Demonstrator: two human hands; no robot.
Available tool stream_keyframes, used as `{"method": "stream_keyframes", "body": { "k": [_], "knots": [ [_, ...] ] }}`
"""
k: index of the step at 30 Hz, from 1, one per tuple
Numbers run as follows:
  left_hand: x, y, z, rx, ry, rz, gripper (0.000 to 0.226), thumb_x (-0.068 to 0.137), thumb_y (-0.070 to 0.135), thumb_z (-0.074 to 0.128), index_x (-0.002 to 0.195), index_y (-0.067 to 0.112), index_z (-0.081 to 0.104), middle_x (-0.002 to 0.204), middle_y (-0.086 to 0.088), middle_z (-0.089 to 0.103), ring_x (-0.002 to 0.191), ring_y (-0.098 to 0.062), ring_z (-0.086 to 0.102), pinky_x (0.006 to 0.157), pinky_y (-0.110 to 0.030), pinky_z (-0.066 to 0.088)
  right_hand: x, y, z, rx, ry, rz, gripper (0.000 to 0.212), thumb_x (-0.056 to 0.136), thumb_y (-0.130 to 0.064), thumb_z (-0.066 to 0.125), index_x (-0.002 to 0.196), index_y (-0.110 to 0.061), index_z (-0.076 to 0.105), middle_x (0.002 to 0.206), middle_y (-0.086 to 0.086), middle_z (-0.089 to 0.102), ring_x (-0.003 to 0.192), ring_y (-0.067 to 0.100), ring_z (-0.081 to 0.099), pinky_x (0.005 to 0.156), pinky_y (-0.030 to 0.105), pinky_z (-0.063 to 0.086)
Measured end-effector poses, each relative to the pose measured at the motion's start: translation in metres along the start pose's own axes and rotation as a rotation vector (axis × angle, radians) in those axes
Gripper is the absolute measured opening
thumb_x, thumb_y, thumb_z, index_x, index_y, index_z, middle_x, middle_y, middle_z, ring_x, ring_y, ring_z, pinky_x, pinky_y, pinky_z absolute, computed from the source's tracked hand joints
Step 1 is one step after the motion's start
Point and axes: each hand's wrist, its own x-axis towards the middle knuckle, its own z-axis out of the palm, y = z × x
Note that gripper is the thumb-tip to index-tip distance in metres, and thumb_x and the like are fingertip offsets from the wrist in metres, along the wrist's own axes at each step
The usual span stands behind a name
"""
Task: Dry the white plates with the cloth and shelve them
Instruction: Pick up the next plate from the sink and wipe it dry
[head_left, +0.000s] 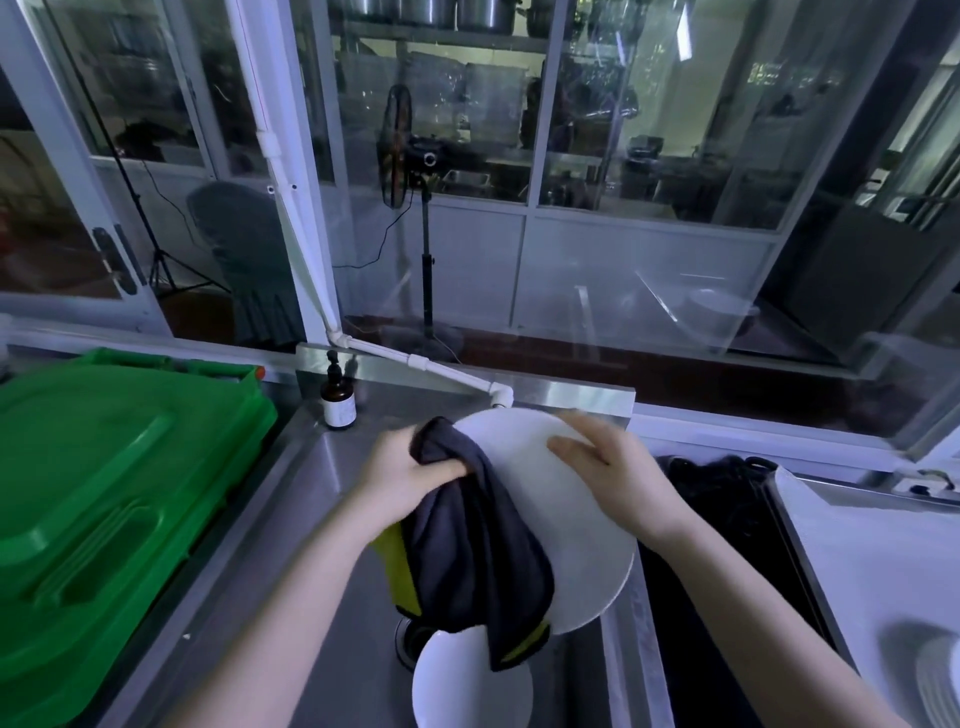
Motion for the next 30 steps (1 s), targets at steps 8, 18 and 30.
{"method": "stream_keyframes", "body": {
  "k": [8, 18, 30],
  "knots": [
    [0.007, 0.007, -0.005, 0.136, -0.074, 0.107, 0.040, 0.067, 0.024, 0.087, 0.093, 0.040, 0.062, 0.090, 0.021, 0.070, 0.087, 0.009, 0.062, 0.079, -0.012, 0.046, 0.001, -0.002, -0.006, 0.116, -0.050, 0.050, 0.015, 0.100, -0.023, 0.058, 0.111, -0.026, 0.068, 0.100, -0.006, 0.074, 0.099, 0.017, 0.067, 0.091, 0.033, 0.049],
    [-0.011, -0.008, 0.011, -0.364, 0.162, -0.164, 0.016, 0.079, 0.015, 0.077, 0.092, 0.023, 0.073, 0.091, 0.004, 0.077, 0.087, -0.012, 0.072, 0.071, -0.021, 0.055, -0.002, -0.002, 0.003, 0.410, 0.172, 0.096, 0.017, 0.097, -0.014, 0.061, 0.099, -0.024, 0.074, 0.094, -0.004, 0.075, 0.088, 0.007, 0.065, 0.082, 0.030, 0.049],
    [-0.013, 0.003, -0.001, -0.199, 0.126, -0.009, 0.018, 0.078, 0.008, 0.078, 0.086, 0.022, 0.073, 0.080, 0.013, 0.075, 0.077, 0.000, 0.069, 0.071, -0.018, 0.051, 0.001, 0.003, -0.004, 0.313, 0.058, 0.110, 0.009, 0.088, -0.028, 0.075, 0.092, -0.031, 0.066, 0.084, -0.007, 0.072, 0.075, 0.010, 0.065, 0.069, 0.029, 0.048]
  ]
}}
